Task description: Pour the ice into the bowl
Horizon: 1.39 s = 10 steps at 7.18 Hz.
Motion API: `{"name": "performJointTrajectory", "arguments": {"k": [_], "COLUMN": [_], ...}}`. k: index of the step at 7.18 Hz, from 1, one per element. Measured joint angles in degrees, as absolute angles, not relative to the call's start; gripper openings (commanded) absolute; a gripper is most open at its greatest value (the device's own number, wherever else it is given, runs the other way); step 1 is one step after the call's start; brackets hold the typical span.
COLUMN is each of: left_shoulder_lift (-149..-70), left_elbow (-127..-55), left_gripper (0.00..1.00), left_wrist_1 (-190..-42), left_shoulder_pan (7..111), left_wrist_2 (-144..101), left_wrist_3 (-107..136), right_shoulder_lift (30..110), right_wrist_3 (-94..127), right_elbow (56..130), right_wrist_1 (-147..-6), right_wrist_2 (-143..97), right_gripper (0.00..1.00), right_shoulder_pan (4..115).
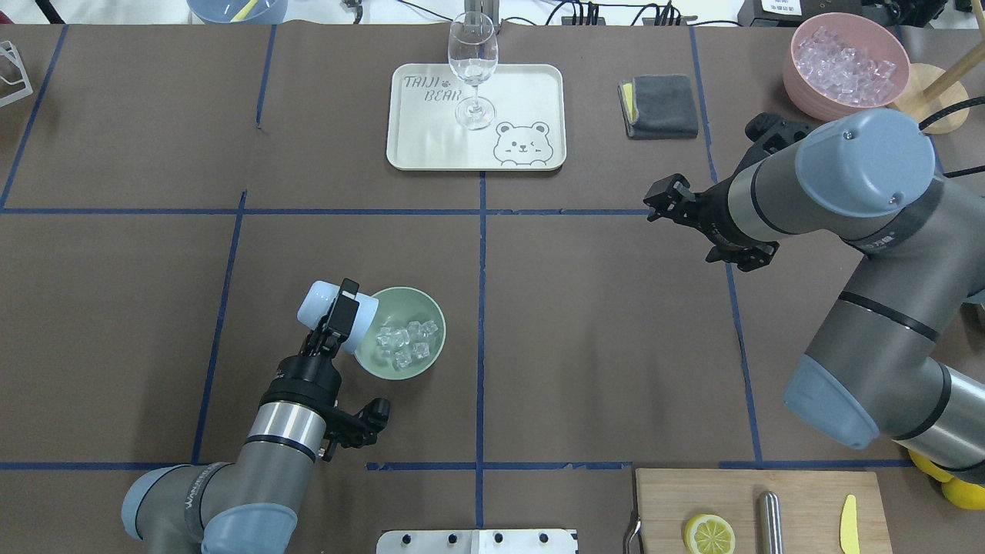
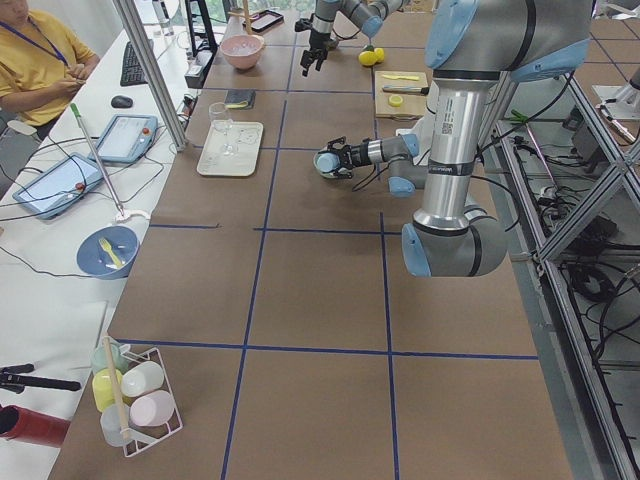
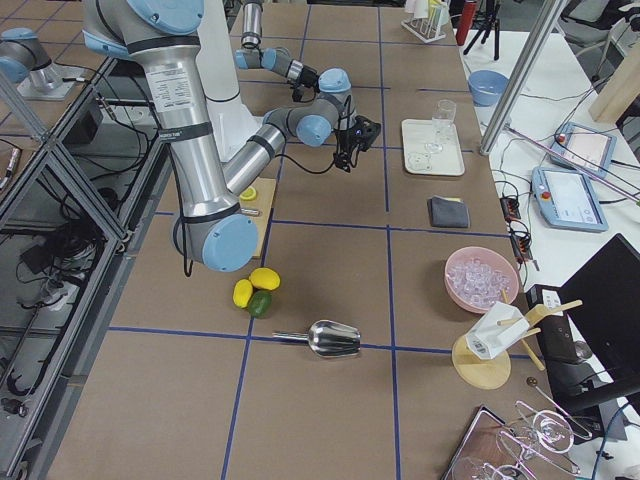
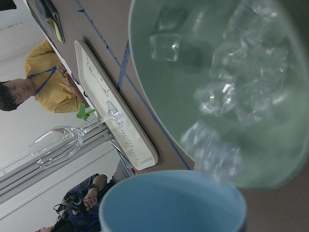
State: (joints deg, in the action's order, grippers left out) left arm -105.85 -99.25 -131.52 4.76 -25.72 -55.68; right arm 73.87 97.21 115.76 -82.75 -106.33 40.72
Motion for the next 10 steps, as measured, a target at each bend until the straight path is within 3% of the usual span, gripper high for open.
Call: {"name": "performJointTrajectory", "arguments": {"k": [4,10], "left_shoulder_lift": [-105.16,-95.07], "left_elbow": [-102.75,-109.42], "left_gripper": [0.00,0.00], "left_wrist_1": [-131.88,-131.95], "left_shoulder_pan": [4.71,4.86], "left_wrist_2": [-25.47,-25.47], "left_wrist_3": [-47.67,-2.79], "right_shoulder_lift": [74.04,74.08], "right_wrist_3": [97.19,95.14], "right_elbow": [115.78,115.41], "right_wrist_1": [-82.71,-82.71], "right_wrist_2": [-107.66,-108.55], "right_gripper": [1.00,1.00], "right_shoulder_pan": [41.65,42.85]}}
